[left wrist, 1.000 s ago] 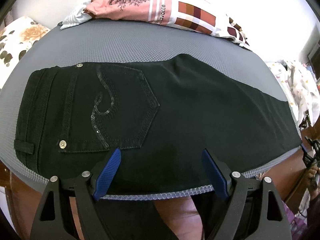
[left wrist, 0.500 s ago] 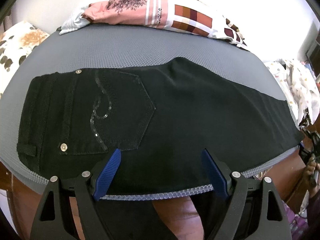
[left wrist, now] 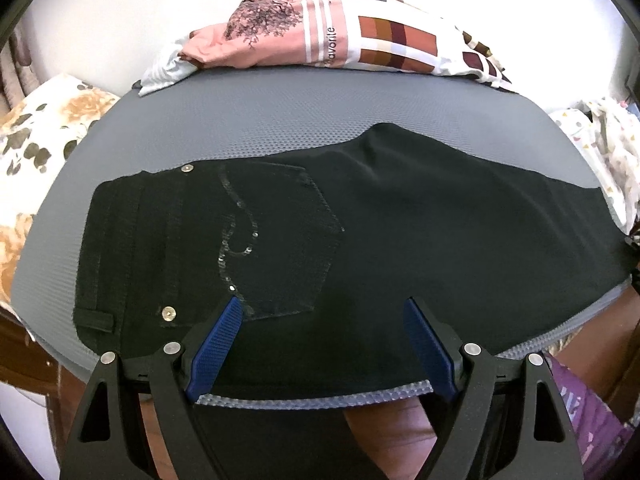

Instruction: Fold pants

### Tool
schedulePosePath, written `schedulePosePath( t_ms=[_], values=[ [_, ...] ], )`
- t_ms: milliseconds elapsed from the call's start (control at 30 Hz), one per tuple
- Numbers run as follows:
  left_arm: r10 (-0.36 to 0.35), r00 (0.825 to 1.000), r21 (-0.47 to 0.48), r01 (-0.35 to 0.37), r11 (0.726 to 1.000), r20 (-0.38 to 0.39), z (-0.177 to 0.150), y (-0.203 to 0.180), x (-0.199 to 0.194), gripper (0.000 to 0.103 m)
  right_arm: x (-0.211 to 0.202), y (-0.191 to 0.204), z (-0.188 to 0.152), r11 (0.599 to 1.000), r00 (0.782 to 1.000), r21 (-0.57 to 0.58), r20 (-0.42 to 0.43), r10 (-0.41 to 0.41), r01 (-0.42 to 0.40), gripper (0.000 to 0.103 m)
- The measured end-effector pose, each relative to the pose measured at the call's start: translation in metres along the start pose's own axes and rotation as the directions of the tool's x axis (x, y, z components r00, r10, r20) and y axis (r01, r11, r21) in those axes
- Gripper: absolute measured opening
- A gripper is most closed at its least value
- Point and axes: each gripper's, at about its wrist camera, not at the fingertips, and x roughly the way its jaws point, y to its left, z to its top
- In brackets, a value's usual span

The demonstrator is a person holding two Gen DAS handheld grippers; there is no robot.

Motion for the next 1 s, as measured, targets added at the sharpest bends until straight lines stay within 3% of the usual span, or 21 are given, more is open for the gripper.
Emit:
schedulePosePath(
  t_ms=[133,233,267,300,333,533,1000],
  values=[
    [0.014,1.0,0.002,-0.014,1.0,-0.002,0.0,0.0,0.001,0.083,-0.001,-0.009,0.0,0.997,0.998,0.049,0.012,0.057,-0.057,0.035],
    [0.03,1.0,0.018,-0.03,0.999,-0.005,-0.002,-0.002,0.002,0.083,-0.002,-0.006,-0.001,0.999,0.999,0.017,0.016,0.035,-0.036,0.034],
    [0.038,0.999,0.023,-0.038,0.999,-0.006,-0.002,-0.003,0.003,0.083,-0.001,-0.003,-0.001,1.0,1.0,0.005,0.016,0.018,-0.018,0.028],
    [0.046,0.999,0.03,-0.046,0.998,-0.006,-0.002,-0.004,0.003,0.083,0.002,-0.002,-0.001,1.0,1.0,-0.007,0.002,-0.008,0.008,0.015],
    [0.054,0.998,0.041,-0.054,0.998,-0.006,-0.003,-0.006,0.003,0.083,0.007,-0.002,-0.002,1.0,1.0,-0.007,-0.018,-0.021,0.021,0.011],
    [0.083,0.997,0.063,-0.083,0.995,0.002,-0.003,-0.008,0.002,0.088,0.01,0.001,-0.003,1.0,1.0,0.008,-0.011,-0.007,0.007,0.011],
    [0.069,0.997,0.018,-0.068,0.998,-0.027,0.001,0.005,0.005,0.089,0.05,0.086,-0.027,0.991,0.985,-0.064,-0.134,0.112,-0.121,0.011]
  ],
)
